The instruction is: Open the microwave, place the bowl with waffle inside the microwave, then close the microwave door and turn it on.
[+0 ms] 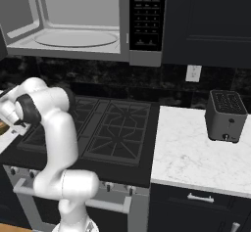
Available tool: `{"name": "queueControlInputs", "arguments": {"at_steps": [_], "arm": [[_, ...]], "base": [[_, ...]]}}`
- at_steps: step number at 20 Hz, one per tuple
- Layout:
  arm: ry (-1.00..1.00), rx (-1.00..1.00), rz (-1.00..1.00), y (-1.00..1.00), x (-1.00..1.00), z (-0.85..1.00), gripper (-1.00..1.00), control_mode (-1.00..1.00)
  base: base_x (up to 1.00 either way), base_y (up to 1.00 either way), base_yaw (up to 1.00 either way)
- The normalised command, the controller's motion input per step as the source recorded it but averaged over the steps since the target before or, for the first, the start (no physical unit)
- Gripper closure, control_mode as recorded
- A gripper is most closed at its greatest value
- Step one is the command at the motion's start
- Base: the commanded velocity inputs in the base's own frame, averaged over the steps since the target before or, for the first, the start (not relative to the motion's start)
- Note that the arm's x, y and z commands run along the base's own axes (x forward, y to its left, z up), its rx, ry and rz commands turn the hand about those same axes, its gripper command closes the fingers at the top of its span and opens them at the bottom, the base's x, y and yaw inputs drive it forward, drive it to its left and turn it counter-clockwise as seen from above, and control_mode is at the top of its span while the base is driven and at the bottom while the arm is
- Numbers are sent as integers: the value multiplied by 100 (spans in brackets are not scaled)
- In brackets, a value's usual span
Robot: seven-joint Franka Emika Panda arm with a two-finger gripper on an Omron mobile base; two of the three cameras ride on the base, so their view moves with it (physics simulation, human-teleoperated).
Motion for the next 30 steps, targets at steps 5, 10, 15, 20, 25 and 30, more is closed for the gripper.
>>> {"name": "queueControlInputs", "arguments": {"at_steps": [5, 10, 15, 20, 25, 30], "arm": [[-1, 0, 0, 21, 19, -24, -100, -100], [0, 0, 0, 9, 11, -10, 100, -100], [0, 0, 0, 0, 0, 0, 100, -100], [0, 3, -4, -54, -27, 17, 100, -100], [-5, 7, 0, -96, -62, 59, 100, -100], [-5, 11, 0, -94, -66, 74, 100, -100]], "base": [[0, 0, 0], [0, 0, 0], [0, 0, 0], [0, 0, 0], [0, 0, 0], [0, 0, 0]]}}
